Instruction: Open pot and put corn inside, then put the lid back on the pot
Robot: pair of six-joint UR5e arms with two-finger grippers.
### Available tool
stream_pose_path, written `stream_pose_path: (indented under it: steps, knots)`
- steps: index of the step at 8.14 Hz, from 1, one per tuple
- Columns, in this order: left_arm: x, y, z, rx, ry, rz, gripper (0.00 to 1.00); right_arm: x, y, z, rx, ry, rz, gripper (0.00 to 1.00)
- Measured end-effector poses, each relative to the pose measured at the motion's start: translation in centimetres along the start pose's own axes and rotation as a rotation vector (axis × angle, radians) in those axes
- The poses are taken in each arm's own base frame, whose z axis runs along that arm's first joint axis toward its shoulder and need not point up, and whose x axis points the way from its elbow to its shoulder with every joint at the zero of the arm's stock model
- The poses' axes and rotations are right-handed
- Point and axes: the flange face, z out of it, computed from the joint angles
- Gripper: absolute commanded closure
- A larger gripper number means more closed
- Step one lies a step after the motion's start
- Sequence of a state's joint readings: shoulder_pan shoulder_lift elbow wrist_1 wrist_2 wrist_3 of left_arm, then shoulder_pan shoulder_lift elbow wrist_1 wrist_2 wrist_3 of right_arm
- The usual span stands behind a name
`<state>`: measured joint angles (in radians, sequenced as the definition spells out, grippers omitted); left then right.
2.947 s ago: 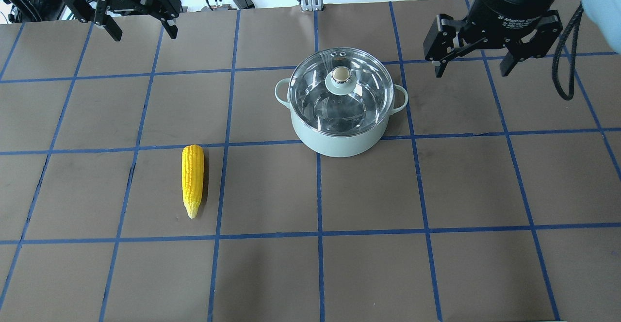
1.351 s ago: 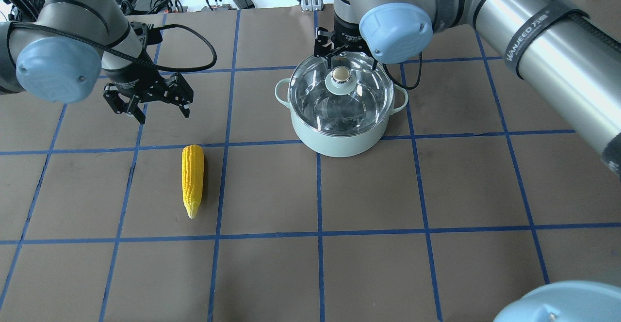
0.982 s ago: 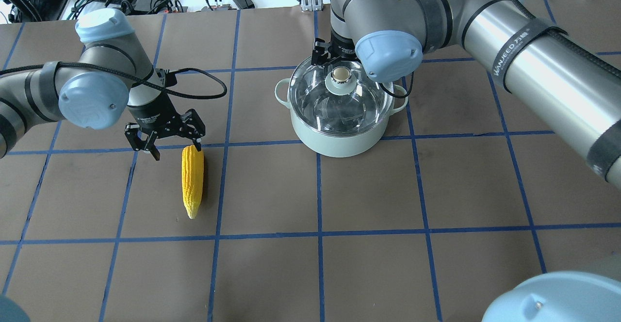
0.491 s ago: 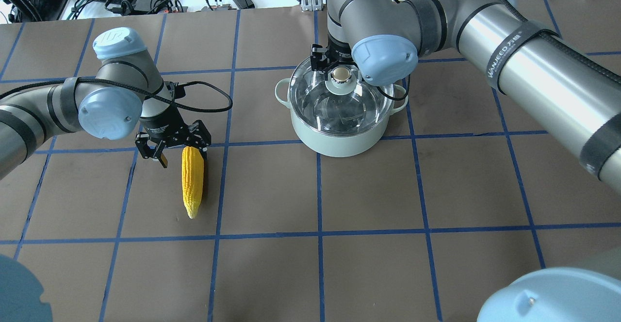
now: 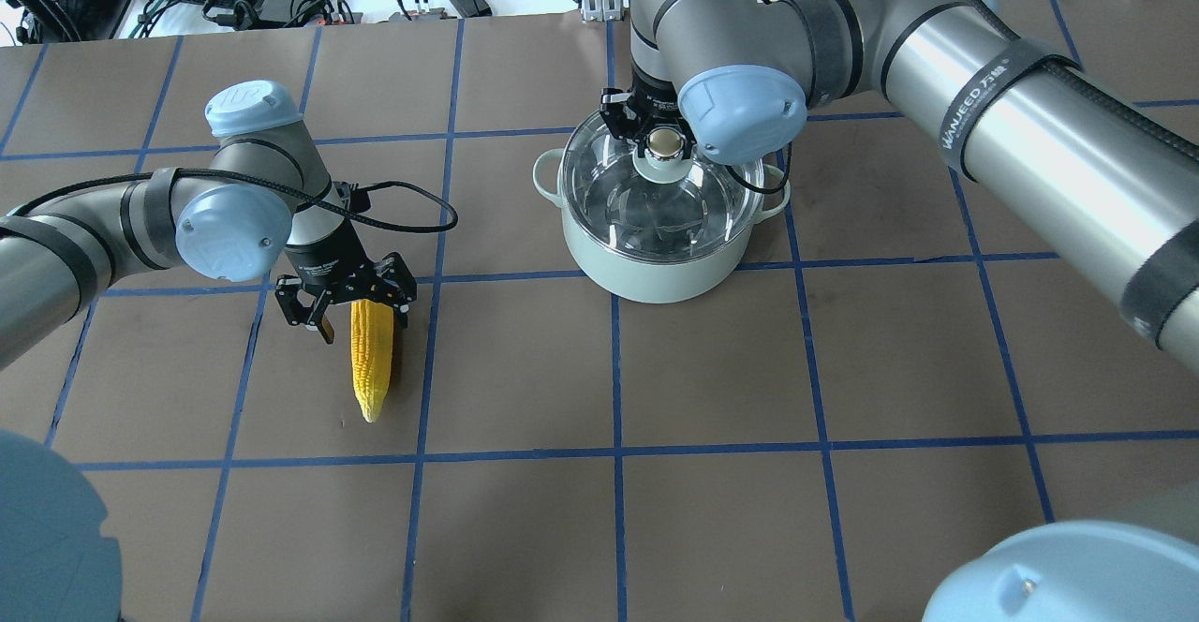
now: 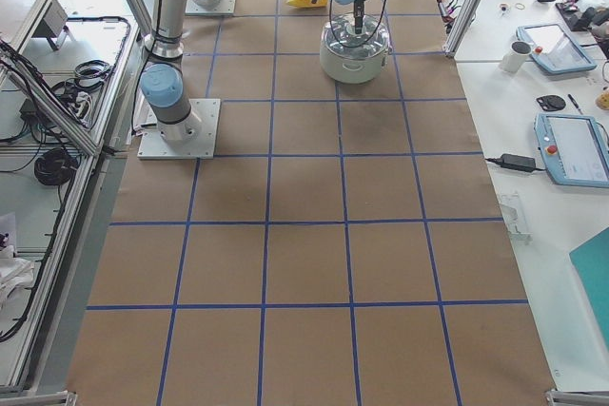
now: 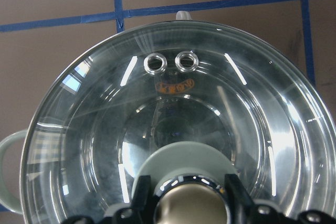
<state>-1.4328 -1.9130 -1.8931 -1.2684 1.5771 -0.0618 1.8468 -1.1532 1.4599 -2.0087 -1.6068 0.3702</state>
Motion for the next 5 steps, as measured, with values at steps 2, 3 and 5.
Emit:
stream_pose_path:
  steps: [2, 3, 5]
  knots:
    - [0.1, -1.2, 1.0, 0.032, 0.009, 0.002, 0.35, -0.1, -0.1, -0.4, 0.003, -0.011, 0.002, 0.66]
    - [0.2, -1.8, 1.6, 0.042, 0.013, 0.012, 0.44, -0.1, -0.1, -1.3, 0.013, -0.018, 0.001, 0.66]
    - [0.2, -2.1, 1.8, 0.053, 0.017, 0.058, 0.54, 0.7, 1.7, -7.0, 0.03, -0.025, -0.011, 0.65]
